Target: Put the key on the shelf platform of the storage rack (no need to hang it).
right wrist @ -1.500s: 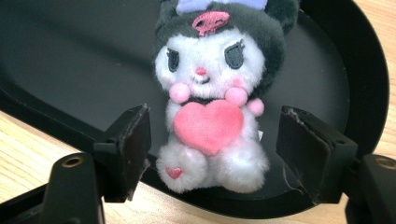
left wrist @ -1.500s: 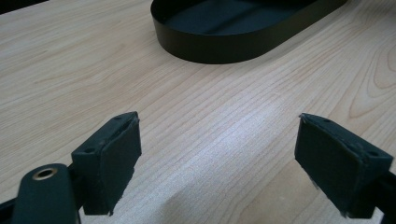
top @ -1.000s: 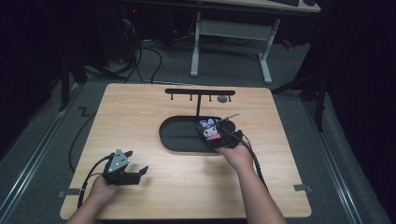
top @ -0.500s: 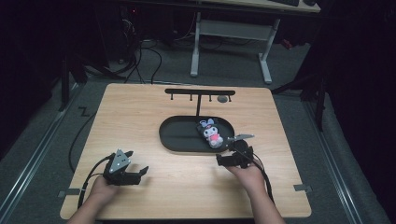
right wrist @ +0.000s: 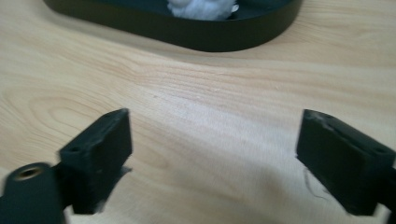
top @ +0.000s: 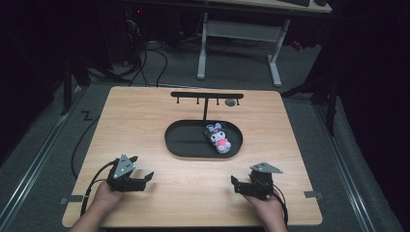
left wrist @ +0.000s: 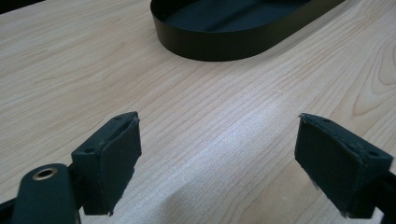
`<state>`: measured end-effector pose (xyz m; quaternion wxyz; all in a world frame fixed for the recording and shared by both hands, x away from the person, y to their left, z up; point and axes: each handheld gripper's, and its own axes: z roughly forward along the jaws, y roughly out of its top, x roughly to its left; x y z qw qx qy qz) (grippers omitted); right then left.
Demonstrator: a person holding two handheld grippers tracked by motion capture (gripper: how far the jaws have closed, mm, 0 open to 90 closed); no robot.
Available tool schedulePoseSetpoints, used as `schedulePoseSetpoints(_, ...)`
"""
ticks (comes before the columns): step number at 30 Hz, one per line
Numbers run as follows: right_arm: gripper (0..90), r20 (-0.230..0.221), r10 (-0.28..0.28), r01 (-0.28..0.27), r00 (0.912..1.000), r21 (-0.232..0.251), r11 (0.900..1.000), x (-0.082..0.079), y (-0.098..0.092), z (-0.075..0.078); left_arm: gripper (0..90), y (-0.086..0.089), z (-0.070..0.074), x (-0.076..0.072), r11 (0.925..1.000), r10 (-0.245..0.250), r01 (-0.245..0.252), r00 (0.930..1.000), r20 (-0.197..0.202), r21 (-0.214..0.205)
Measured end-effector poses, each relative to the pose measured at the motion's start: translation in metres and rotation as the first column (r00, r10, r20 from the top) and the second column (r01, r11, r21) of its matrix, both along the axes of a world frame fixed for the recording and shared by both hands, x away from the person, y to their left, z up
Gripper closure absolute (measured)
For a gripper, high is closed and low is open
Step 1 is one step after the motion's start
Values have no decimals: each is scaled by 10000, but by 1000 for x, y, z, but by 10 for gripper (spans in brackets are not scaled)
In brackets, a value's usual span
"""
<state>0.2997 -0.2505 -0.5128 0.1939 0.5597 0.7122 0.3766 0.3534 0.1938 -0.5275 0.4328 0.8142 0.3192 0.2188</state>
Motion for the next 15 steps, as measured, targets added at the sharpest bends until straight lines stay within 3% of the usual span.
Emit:
schedulePoseSetpoints(1, 134, 257, -330, 321, 9991, 332, 9989, -8, -4, -5, 154, 0, 0, 0, 10000, -9, 9, 10000, 37, -13)
schedulePoseSetpoints(2, 134, 257, -330, 321, 9991, 332, 9989, -8, -4, -5, 154, 0, 0, 0, 10000, -9, 9, 10000, 37, -13)
schedulePoseSetpoints(3, 130, 120, -17, 20, 9999, -314, 9995, -14, -7, -7, 154, -1, 0, 0, 10000, -26, 26, 10000, 20, -8)
schedulePoseSetpoints(4, 130, 120, -17, 20, 9999, -314, 9995, -14, -7, -7, 154, -1, 0, 0, 10000, -26, 26, 10000, 20, -8)
schedulePoseSetpoints(5, 133, 291, -71, 91, 9995, -688, 9976, -16, -10, -8, 154, -1, 0, 1, 10000, -3, 3, 10000, 19, -11)
schedulePoseSetpoints(8, 133, 323, -123, 129, 9994, -168, 9998, -14, -10, -7, 154, -1, 0, 1, 10000, -3, 3, 10000, -11, 45)
schedulePoseSetpoints(15, 133, 371, 181, -153, 9991, -719, 9973, -15, -3, -7, 154, -1, 0, 2, 10000, -6, 6, 10000, -14, -35)
